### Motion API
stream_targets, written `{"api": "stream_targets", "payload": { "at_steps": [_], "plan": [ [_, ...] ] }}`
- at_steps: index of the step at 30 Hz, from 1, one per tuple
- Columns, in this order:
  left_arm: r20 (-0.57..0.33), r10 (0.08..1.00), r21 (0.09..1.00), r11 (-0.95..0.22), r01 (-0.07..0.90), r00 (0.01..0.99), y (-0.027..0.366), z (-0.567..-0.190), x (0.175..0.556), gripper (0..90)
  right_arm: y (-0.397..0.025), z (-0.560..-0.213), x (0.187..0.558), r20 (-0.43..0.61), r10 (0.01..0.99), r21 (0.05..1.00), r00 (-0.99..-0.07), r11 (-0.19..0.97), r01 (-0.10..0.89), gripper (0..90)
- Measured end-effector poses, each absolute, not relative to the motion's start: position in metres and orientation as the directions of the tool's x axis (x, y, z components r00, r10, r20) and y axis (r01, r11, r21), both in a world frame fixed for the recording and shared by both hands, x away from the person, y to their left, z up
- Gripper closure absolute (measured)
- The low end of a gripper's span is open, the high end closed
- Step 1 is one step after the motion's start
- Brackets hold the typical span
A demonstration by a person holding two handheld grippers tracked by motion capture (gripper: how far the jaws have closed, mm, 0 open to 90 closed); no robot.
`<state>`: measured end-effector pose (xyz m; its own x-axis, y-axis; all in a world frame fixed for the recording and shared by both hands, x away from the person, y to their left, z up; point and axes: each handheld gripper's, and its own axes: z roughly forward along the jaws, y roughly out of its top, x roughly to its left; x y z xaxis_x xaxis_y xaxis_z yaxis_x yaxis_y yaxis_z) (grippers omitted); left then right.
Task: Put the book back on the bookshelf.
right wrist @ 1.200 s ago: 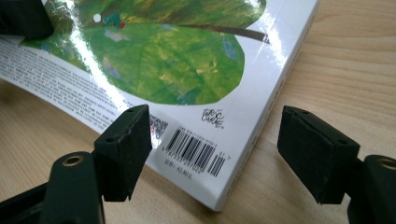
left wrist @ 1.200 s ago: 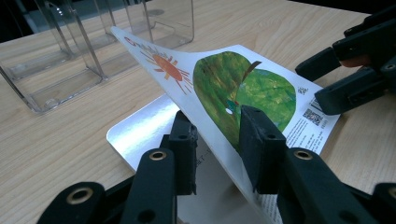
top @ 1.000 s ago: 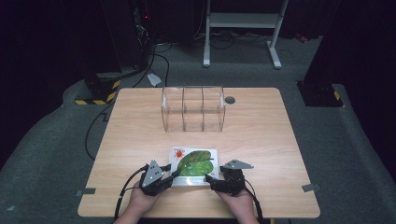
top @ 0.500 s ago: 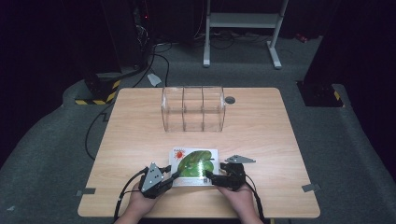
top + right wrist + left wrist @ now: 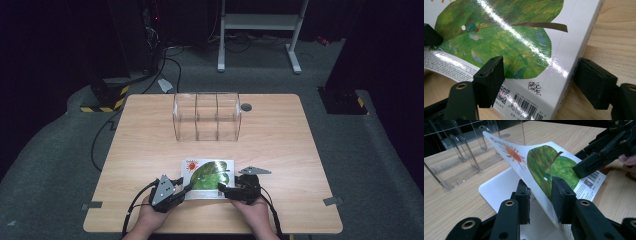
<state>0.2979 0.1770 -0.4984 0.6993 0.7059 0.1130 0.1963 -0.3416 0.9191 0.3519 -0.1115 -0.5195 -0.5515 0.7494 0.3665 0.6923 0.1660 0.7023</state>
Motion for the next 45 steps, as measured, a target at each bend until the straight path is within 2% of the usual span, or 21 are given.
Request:
{"api": "stream_targets", "payload": {
  "at_steps": [11,23,32,38,45],
  "plan": [
    [0.077,0.712,0.922,-0.318,0.222,0.698,0.173,-0.499,0.299,72.4,-0.118,-0.514,0.346,0.314,0.779,0.758,-0.543,0.138,0.637,35.1],
    [0.063,0.717,0.920,-0.311,0.238,0.694,0.173,-0.501,0.301,73.6,-0.120,-0.509,0.340,0.281,0.788,0.791,-0.548,0.134,0.597,37.9],
    [0.076,0.717,0.916,-0.324,0.235,0.693,0.173,-0.501,0.302,74.8,-0.120,-0.506,0.337,0.237,0.799,0.822,-0.553,0.138,0.553,38.3],
    [0.143,0.712,0.880,-0.410,0.241,0.687,0.168,-0.508,0.303,77.6,-0.123,-0.497,0.331,0.186,0.816,0.863,-0.547,0.131,0.488,40.2],
    [0.149,0.702,0.865,-0.434,0.252,0.697,0.165,-0.513,0.305,76.8,-0.124,-0.497,0.329,0.154,0.822,0.870,-0.549,0.151,0.469,39.7]
  ]
}}
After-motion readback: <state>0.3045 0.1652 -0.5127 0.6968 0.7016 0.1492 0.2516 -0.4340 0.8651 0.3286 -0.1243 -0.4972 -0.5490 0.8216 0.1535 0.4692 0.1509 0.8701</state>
